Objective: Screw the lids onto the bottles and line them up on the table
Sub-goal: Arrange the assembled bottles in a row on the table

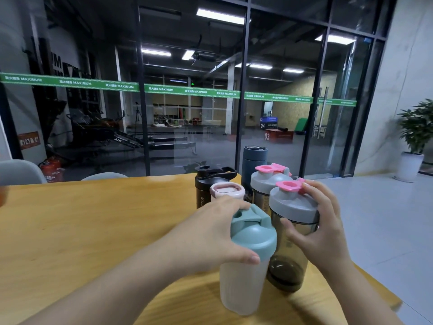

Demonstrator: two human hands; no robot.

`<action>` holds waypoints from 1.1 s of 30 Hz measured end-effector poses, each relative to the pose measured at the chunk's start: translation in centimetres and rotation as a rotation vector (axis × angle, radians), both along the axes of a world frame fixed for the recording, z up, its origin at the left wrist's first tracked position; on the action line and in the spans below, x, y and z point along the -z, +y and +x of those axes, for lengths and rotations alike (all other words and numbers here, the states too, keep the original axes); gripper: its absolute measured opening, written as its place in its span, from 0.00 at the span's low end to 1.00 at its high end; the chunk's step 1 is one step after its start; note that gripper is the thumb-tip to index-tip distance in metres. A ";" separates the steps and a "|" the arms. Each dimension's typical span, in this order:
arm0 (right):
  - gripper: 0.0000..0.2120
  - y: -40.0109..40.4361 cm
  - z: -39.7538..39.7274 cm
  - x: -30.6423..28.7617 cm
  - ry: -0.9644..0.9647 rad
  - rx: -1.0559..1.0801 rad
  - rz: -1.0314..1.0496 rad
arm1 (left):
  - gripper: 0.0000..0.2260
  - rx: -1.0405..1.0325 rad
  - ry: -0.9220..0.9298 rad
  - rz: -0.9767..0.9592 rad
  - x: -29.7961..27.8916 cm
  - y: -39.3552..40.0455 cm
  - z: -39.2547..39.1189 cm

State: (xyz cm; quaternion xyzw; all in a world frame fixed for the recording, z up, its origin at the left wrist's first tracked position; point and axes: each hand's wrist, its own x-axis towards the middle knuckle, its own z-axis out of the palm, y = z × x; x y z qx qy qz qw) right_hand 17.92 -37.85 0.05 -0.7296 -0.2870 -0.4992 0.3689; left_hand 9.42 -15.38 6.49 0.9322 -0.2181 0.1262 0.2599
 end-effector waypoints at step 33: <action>0.25 -1.3 -1.4 -2.0 0.007 0.064 -0.109 | 0.37 -0.007 -0.089 -0.037 2.5 -2.1 0.8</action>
